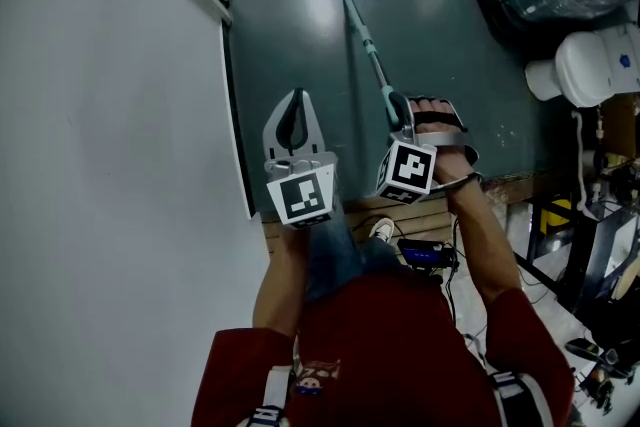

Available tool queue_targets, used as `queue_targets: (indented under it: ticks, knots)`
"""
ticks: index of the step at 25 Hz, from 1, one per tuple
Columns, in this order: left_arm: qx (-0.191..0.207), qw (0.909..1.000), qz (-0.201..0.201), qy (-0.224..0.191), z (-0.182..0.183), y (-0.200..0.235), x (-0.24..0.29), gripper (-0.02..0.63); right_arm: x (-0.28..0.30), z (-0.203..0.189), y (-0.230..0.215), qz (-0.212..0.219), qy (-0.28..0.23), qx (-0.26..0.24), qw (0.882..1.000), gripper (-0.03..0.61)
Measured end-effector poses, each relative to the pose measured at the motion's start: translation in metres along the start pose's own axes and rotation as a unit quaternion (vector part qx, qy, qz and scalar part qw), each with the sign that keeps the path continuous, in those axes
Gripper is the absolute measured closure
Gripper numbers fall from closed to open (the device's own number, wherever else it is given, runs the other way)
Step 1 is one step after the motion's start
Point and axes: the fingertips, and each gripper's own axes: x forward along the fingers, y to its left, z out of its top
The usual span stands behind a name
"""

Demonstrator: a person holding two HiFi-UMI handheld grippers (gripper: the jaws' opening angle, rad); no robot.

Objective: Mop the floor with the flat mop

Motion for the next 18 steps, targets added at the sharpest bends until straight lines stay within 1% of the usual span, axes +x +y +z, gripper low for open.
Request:
queue_targets:
  ticks: [8, 18]
  knots:
    - [-0.002, 1.0000, -0.001, 0.002, -0.009, 0.015, 0.024, 0.598, 0.028, 0.014, -0.017, -0.005, -0.001, 0.014, 1.000, 0.459]
    - [-0.005, 1.0000, 0.003, -0.001, -0.008, 0.024, 0.032, 0.598, 0.038, 0.019, -0.024, -0.004, 0.006, 0.008, 1.000, 0.457]
